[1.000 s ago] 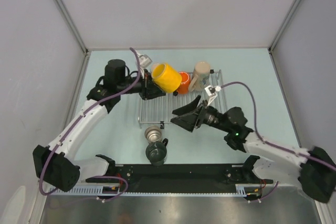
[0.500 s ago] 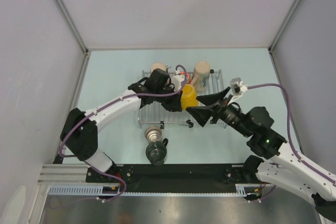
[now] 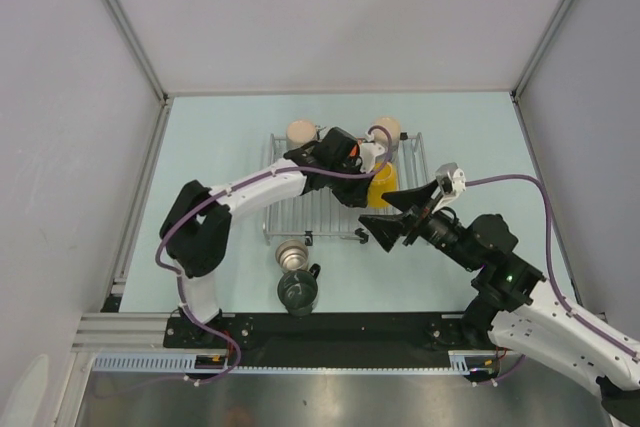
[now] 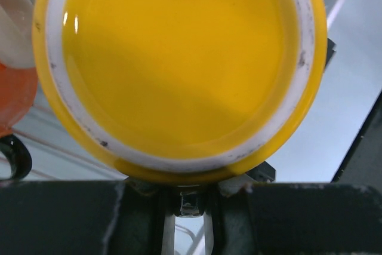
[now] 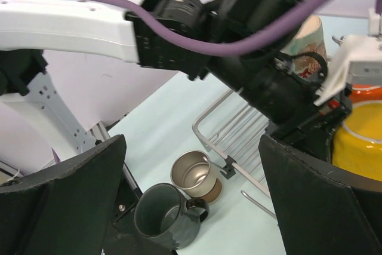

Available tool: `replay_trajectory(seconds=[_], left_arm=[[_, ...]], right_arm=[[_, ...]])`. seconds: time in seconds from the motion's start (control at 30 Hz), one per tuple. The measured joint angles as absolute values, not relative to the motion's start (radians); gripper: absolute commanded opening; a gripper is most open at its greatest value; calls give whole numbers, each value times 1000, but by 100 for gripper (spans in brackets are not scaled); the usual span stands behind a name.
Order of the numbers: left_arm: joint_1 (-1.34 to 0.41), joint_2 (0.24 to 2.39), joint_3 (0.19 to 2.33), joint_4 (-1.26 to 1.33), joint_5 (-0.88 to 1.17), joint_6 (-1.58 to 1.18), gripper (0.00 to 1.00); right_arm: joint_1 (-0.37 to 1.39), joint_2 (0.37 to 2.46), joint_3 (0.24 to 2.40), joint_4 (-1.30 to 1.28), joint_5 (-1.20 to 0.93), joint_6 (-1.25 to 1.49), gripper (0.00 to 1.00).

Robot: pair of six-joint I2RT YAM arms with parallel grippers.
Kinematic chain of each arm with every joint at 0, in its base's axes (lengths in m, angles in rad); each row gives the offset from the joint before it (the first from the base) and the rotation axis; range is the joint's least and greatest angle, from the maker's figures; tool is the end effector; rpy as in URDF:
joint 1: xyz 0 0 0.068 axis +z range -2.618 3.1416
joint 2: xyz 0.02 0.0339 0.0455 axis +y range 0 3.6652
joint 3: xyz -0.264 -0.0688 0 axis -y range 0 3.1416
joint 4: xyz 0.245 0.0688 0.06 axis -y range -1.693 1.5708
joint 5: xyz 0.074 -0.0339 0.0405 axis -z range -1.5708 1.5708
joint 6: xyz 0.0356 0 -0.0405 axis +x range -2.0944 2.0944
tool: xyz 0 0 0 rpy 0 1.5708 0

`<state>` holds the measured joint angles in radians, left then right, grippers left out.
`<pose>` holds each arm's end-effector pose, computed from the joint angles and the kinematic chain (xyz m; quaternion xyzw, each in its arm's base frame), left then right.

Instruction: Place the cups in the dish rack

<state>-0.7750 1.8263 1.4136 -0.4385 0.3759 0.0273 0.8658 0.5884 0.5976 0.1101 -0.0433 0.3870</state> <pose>0.2808 -0.2933 0.2451 0.4196 0.8208 -0.2891 0.2581 0.0984 0.1180 0.3353 -0.1731 0.6408 0.4500 0.5974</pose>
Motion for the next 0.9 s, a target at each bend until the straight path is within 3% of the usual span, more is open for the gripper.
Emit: replay_trajectory(seconds=[0.37, 0.73, 0.8, 0.83, 0.9], left_arm=[[-817, 2009, 1531, -446, 305, 44, 0], [-855, 2043, 1580, -444, 262, 72, 1], [-858, 2043, 1576, -441, 258, 78, 10], [-860, 2043, 1570, -437, 256, 80, 24], [-861, 2043, 1558, -421, 250, 91, 33]], right_arm=[[863, 536, 535, 151, -88, 385, 100], [862, 553, 527, 175, -115, 392, 100], [862, 553, 524, 178, -118, 392, 100], [860, 551, 522, 178, -118, 392, 100], [860, 549, 521, 178, -118, 392, 100]])
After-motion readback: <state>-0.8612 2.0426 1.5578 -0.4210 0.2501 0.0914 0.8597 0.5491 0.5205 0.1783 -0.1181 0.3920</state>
